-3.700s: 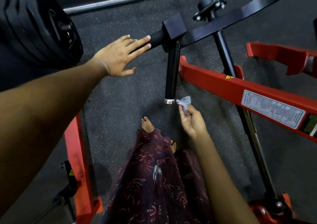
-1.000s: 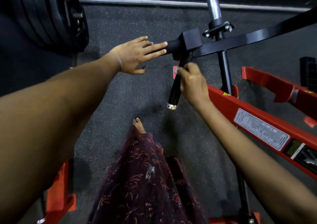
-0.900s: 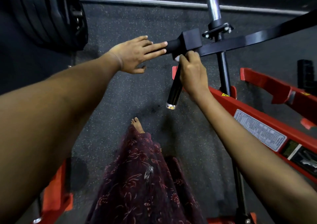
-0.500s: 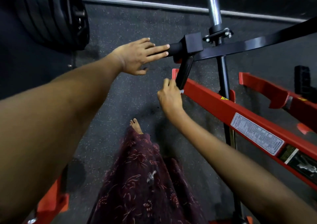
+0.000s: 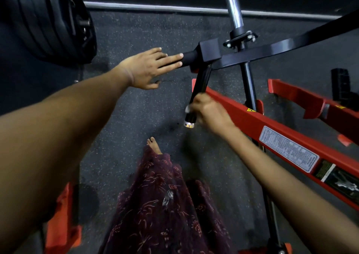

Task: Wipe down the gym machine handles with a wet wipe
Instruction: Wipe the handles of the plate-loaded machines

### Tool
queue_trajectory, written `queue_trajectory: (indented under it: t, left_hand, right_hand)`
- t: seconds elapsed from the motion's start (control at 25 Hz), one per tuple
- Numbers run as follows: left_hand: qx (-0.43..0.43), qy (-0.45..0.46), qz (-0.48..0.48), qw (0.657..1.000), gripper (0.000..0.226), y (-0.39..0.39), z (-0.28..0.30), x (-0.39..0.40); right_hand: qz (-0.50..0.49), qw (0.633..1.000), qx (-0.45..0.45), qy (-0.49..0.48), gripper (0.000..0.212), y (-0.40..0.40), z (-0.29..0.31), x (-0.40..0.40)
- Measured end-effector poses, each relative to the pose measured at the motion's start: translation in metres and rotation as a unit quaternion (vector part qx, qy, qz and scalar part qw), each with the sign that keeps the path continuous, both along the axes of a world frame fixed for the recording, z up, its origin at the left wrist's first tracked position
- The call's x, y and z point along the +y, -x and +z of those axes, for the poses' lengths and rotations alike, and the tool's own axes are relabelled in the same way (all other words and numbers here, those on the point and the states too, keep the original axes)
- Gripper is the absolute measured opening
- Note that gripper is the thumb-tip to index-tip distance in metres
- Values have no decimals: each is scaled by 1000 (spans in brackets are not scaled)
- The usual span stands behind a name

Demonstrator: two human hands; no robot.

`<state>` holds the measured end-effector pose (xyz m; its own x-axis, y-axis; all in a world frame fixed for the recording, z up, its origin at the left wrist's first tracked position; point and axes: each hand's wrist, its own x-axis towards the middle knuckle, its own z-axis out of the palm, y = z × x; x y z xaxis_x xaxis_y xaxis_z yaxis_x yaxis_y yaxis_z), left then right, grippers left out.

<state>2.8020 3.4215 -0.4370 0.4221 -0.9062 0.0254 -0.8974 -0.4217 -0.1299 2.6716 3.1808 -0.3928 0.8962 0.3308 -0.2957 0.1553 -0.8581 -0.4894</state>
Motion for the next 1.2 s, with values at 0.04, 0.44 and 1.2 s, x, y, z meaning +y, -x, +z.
queue_trajectory:
  t: [0.04,0.44,1.2]
  left_hand:
    - [3,-2,2,1000,92,0,1,0]
    - [21,1,-4,1000,106,-2,-3,2]
    - [25,-1,-22,999,101,-2,-2,1]
  right_hand:
    - [-74,993,-92,-29,17,-15,-1,-7]
    - [-139,975,-149,-84,19,6,-24,-9]
    - [-438,859,-203,-169,17,-56,-30,-10]
